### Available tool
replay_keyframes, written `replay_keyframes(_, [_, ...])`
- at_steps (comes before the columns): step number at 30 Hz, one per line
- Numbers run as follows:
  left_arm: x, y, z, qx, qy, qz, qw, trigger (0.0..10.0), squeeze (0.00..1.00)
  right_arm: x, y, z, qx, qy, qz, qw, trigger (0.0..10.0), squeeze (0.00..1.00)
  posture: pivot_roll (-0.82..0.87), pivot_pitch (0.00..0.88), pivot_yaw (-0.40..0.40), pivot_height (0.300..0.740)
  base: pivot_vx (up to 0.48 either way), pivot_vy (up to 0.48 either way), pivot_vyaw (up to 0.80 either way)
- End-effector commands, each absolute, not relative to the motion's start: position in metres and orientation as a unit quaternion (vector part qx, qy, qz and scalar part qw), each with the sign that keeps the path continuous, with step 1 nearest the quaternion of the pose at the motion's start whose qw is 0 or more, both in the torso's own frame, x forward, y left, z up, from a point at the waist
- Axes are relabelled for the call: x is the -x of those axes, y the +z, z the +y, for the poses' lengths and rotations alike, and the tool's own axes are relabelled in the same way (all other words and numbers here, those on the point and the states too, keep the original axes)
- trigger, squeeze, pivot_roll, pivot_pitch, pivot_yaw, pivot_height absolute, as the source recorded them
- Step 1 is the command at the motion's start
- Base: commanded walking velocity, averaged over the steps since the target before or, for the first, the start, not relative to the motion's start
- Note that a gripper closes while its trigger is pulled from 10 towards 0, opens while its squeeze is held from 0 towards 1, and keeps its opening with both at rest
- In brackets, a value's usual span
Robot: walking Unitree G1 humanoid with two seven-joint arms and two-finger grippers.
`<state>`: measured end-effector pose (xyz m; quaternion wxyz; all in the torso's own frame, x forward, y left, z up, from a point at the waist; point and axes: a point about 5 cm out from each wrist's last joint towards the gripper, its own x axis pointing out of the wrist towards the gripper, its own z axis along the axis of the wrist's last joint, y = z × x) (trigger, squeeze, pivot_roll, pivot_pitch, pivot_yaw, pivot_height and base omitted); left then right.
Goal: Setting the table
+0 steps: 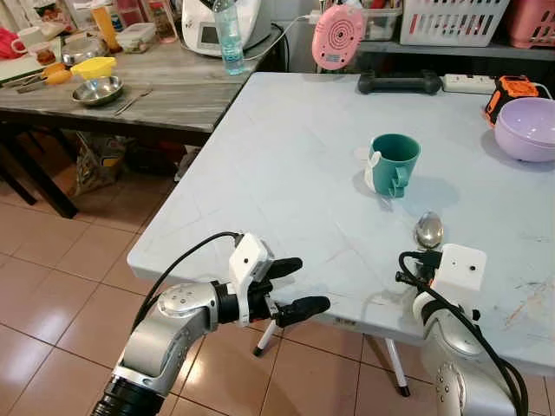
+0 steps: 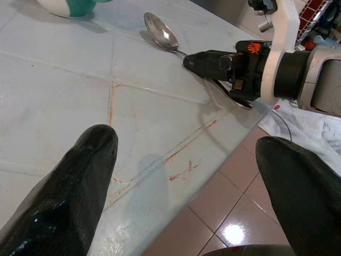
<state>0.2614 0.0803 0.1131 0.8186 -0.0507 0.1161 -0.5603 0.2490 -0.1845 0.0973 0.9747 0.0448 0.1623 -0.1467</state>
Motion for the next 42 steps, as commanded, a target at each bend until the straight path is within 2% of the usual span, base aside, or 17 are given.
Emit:
replay_keyframes(1, [-0.261, 0.111, 0.083, 0.042, -0.559, 0.122, 0.819, 10.0, 0.00, -0.233, 0.061, -0.179, -0.066, -0.144, 0.256, 0.954, 0.0, 0.00, -0.15, 0.076, 0.105, 0.740, 0.000, 0.000, 0.00])
replay_keyframes(10, [-0.273, 0.116, 0.083, 0.055, -0.527, 0.099, 0.842, 10.0, 0.00, -0.253, 0.103, -0.192, -0.037, -0.179, 0.113, 0.977, 0.0, 0.00, -0.14, 0.022, 0.092, 0.740, 0.000, 0.000, 0.00])
replay_keyframes(18, [-0.296, 0.123, 0.094, 0.075, -0.430, 0.061, 0.898, 10.0, 0.00, -0.267, 0.120, -0.192, -0.035, -0.177, 0.060, 0.982, 0.0, 0.00, -0.13, 0.000, 0.070, 0.740, 0.000, 0.000, 0.00])
replay_keyframes(19, [-0.301, 0.125, 0.099, 0.077, -0.399, 0.051, 0.912, 10.0, 0.00, -0.267, 0.123, -0.192, -0.026, -0.177, 0.048, 0.983, 0.0, 0.00, -0.13, 0.000, 0.069, 0.740, 0.000, 0.000, 0.00])
replay_keyframes(20, [-0.301, 0.125, 0.099, 0.077, -0.399, 0.051, 0.912, 10.0, 0.00, -0.267, 0.123, -0.192, -0.026, -0.177, 0.048, 0.983, 0.0, 0.00, -0.13, 0.000, 0.069, 0.740, 0.000, 0.000, 0.00])
replay_keyframes(22, [-0.307, 0.129, 0.107, 0.076, -0.354, 0.036, 0.931, 10.0, 0.00, -0.268, 0.129, -0.193, -0.009, -0.174, 0.030, 0.984, 0.0, 0.00, -0.13, 0.000, 0.069, 0.740, 0.000, 0.000, 0.00])
replay_keyframes(25, [-0.314, 0.137, 0.116, 0.070, -0.303, 0.008, 0.950, 10.0, 0.00, -0.269, 0.142, -0.193, 0.043, -0.166, -0.009, 0.985, 1.5, 0.00, -0.13, 0.000, 0.072, 0.740, 0.000, 0.000, 0.00])
replay_keyframes(26, [-0.314, 0.137, 0.116, 0.070, -0.303, 0.008, 0.950, 10.0, 0.00, -0.269, 0.142, -0.193, 0.043, -0.166, -0.009, 0.985, 1.5, 0.00, -0.13, 0.000, 0.072, 0.740, 0.000, 0.000, 0.00])
replay_keyframes(27, [-0.315, 0.138, 0.119, 0.066, -0.286, 0.002, 0.956, 10.0, 0.00, -0.269, 0.145, -0.193, 0.052, -0.164, -0.017, 0.985, 2.3, 0.00, -0.13, 0.000, 0.074, 0.740, 0.000, 0.000, 0.00])
replay_keyframes(28, [-0.315, 0.138, 0.119, 0.066, -0.286, 0.002, 0.956, 10.0, 0.00, -0.269, 0.145, -0.193, 0.052, -0.164, -0.017, 0.985, 2.3, 0.00, -0.13, 0.000, 0.074, 0.740, 0.000, 0.000, 0.00])
replay_keyframes(29, [-0.317, 0.139, 0.121, 0.063, -0.273, -0.002, 0.960, 10.0, 0.00, -0.269, 0.147, -0.193, 0.058, -0.163, -0.023, 0.985, 2.8, 0.00, -0.13, 0.000, 0.075, 0.740, 0.000, 0.000, 0.00])
replay_keyframes(30, [-0.319, 0.140, 0.127, 0.048, -0.231, -0.013, 0.972, 10.0, 0.00, -0.269, 0.152, -0.192, 0.073, -0.157, -0.039, 0.984, 7.4, 0.00, -0.13, 0.000, 0.078, 0.740, 0.000, 0.000, 0.00])
replay_keyframes(31, [-0.321, 0.139, 0.133, 0.046, -0.205, -0.015, 0.978, 10.0, 0.00, -0.269, 0.156, -0.191, 0.081, -0.152, -0.051, 0.984, 10.0, 0.00, -0.13, 0.000, 0.079, 0.740, 0.000, 0.000, 0.00])
replay_keyframes(39, [-0.322, 0.132, 0.151, 0.034, -0.136, -0.005, 0.990, 10.0, 0.00, -0.269, 0.166, -0.186, 0.103, -0.142, -0.083, 0.981, 10.0, 0.00, -0.13, 0.003, 0.072, 0.740, 0.000, 0.000, 0.00])
replay_keyframes(42, [-0.322, 0.130, 0.150, 0.028, -0.136, -0.008, 0.990, 10.0, 0.00, -0.269, 0.166, -0.184, 0.104, -0.138, -0.084, 0.981, 10.0, 0.00, -0.14, 0.001, 0.069, 0.740, 0.000, 0.000, 0.00])
